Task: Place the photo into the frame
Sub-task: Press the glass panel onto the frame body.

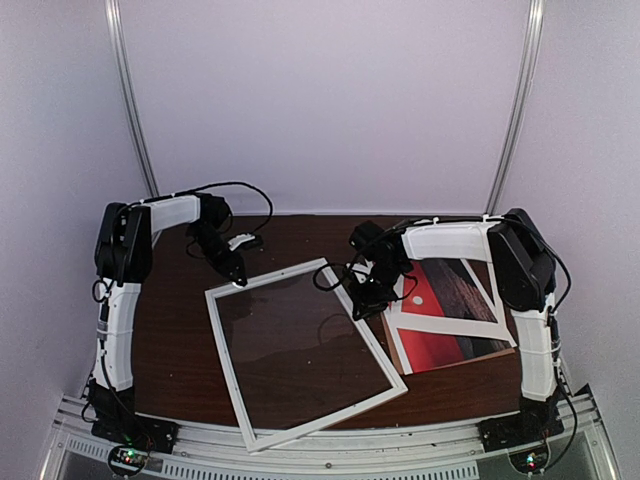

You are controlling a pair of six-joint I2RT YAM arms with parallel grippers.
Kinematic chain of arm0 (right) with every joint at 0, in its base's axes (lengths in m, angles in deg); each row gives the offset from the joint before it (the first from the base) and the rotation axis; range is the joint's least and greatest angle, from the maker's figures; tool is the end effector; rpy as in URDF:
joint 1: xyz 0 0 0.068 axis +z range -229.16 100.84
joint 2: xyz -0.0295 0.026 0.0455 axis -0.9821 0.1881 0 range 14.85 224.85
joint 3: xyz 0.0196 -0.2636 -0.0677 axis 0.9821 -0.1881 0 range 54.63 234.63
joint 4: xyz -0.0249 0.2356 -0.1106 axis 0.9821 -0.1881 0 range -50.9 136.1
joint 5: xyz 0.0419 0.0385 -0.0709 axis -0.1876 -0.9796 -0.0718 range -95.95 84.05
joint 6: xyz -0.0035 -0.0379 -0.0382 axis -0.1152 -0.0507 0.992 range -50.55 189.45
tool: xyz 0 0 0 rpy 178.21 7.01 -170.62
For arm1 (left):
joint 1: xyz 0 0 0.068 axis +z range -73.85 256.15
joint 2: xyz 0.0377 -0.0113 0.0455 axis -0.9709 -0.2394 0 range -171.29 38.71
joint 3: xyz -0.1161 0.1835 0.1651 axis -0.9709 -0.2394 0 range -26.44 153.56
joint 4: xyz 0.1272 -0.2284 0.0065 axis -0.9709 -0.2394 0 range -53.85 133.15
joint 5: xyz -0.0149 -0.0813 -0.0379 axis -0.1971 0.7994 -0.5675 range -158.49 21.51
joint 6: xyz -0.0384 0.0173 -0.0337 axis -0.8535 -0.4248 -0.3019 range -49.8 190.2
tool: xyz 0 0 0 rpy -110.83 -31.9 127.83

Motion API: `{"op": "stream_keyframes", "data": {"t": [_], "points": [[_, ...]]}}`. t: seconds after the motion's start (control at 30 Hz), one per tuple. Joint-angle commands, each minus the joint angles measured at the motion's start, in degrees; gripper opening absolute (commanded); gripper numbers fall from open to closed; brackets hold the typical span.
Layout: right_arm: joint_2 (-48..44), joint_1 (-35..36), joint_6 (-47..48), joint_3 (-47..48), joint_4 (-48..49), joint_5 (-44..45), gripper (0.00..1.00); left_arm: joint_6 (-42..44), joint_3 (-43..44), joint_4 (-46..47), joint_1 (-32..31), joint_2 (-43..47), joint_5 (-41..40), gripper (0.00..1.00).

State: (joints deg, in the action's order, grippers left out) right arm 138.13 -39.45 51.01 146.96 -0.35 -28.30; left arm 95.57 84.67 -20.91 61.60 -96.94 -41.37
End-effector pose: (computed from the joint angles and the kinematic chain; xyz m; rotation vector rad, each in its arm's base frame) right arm 0.3216 0.2845 0.1554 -0.6306 2.9976 0.6931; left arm 0.4404 -0.1311 0.1451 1.0288 2.8069 -0.7144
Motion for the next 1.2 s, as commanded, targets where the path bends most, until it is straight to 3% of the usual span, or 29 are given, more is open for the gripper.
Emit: {"op": "stream_keyframes", "data": {"t": [0.0,0.6,1.17], "points": [[3.46,-0.2,-1.08,-2.5,4.24,-0.3,0.09,-0.58,0.77,0.16,0.29,-0.33,3.47,0.21],[3.89,-0.18,-1.09,-2.6,4.53,-0.45,0.09,-0.95,1.02,0.01,0.66,-0.57,3.92,0.0],[3.78,-0.21,-1.42,-3.25,5.21,-0.5,0.09,-8.15,2.49,3.89,3.73,1.4,7.06,0.0]]}}
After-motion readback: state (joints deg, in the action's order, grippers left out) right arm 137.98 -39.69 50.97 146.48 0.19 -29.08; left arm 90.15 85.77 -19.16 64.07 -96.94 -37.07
